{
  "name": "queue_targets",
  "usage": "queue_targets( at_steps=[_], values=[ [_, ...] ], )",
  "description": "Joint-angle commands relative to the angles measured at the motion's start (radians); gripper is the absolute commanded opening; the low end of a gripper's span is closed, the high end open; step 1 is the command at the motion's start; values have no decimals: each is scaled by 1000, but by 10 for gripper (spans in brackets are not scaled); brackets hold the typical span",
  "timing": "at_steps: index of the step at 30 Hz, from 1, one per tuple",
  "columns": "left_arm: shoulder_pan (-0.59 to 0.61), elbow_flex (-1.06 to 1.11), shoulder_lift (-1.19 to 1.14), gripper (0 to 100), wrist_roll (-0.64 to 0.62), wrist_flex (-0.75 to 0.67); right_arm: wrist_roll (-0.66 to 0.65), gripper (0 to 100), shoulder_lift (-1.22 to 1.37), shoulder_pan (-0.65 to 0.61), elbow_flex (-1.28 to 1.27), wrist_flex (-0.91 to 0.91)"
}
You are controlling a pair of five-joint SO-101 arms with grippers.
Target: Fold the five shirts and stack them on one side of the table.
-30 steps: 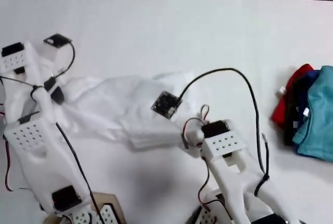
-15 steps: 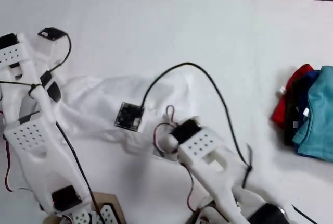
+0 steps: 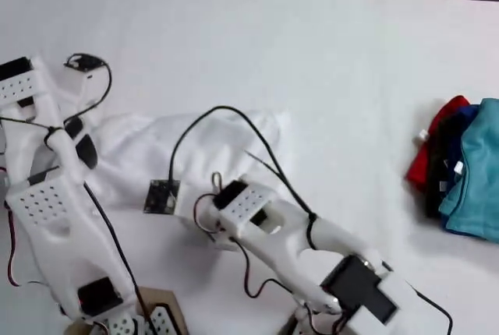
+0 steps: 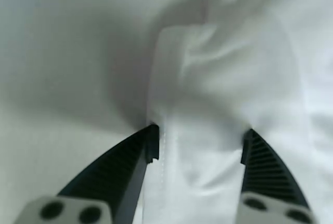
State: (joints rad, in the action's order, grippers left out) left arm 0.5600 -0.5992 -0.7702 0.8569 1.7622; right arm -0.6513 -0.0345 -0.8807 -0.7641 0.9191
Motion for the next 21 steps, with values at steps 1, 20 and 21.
queue_targets(
  at_steps=[1, 20, 21],
  values=[
    [5, 18, 54, 183, -5, -20, 0, 262, 33, -15, 54, 12],
    [5, 140, 52, 183, -2, -147, -8, 37, -99, -13, 133, 194],
    [5, 137, 55, 183, -2, -147, -8, 66, -93, -12, 138, 200]
  ],
)
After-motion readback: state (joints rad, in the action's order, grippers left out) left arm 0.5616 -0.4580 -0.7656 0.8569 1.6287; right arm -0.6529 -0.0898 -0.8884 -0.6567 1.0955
